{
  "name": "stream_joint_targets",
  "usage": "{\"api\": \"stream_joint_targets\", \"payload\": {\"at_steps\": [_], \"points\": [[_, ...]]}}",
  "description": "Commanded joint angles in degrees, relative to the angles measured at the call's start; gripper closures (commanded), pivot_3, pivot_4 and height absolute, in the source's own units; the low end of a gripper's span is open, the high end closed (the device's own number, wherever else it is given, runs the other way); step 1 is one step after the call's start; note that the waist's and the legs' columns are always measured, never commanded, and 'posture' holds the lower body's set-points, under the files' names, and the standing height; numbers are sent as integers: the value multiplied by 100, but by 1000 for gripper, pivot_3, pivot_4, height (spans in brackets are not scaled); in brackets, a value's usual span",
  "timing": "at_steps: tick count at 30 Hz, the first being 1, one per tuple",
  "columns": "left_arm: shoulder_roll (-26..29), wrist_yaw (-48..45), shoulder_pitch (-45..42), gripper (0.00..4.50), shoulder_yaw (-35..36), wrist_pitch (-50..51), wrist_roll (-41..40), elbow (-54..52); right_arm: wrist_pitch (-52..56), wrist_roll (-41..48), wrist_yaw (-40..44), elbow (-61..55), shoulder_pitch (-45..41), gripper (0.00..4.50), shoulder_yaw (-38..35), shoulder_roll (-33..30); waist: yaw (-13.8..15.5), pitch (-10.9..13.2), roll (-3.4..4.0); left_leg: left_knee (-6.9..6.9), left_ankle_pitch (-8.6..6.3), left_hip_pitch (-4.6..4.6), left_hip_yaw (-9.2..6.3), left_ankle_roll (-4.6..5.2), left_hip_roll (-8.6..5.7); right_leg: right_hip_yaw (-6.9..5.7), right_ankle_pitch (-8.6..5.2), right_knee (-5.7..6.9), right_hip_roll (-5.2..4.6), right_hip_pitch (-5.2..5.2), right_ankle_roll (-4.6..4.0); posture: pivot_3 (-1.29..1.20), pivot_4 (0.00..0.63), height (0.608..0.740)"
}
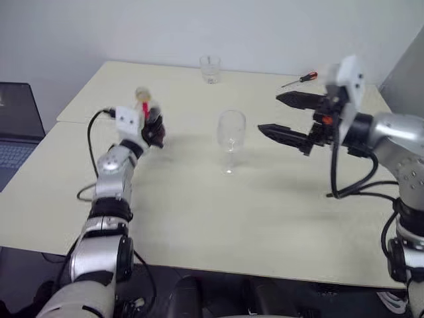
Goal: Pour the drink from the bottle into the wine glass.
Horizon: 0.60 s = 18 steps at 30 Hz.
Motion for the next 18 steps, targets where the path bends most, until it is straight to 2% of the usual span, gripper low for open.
{"api": "stream_joint_targets", "payload": {"at_steps": [1, 4, 7, 10, 12, 18], "points": [[-32, -369, -614, 3550, -219, -387, 151, 170, -310, 167, -391, -708, 823, 0, -607, 250, -2, -1, -3, 0, 0, 1, -2, 0, 0, 0, 0, -2, 2, 1, 0, 0, 150, 740], [-39, -629, -1038, 3570, -476, -778, 386, 516, -1112, -147, -826, -1002, 1926, 0, -792, 954, 12, -6, -11, -3, 0, 1, -15, 0, 5, 2, -4, -6, 11, 5, 5, 0, 150, 740], [4, -729, -1316, 3575, -740, -1281, 729, 937, -2027, -854, -1099, -1026, 2856, 0, -448, 1500, -8, -4, -7, -3, -1, 2, -12, 1, 1, 2, -4, 2, 14, -2, 6, 0, 150, 740], [46, -646, -1593, 3576, -1038, -1910, 1170, 1401, -2559, -1158, -1460, -1017, 3537, 0, -40, 2176, -40, -4, -7, 1, -1, 9, -7, 1, 0, 3, -8, 5, 15, 0, 14, 0, 150, 740], [2, -633, -1713, 3577, -1073, -2150, 1237, 1596, -2687, -1240, -1596, -988, 3706, 0, 117, 2395, -60, -4, -6, 1, -1, 9, -10, 1, -1, 1, -14, 7, 17, 0, 27, 0, 150, 740], [126, -415, -1905, 3583, -1382, -2916, 1761, 1911, -2928, -1296, -1593, -973, 3686, 0, 371, 2450, -87, -3, -7, 11, 0, 9, -8, 0, -2, 2, -12, 11, 14, 2, 36, 0, 150, 740]]}}
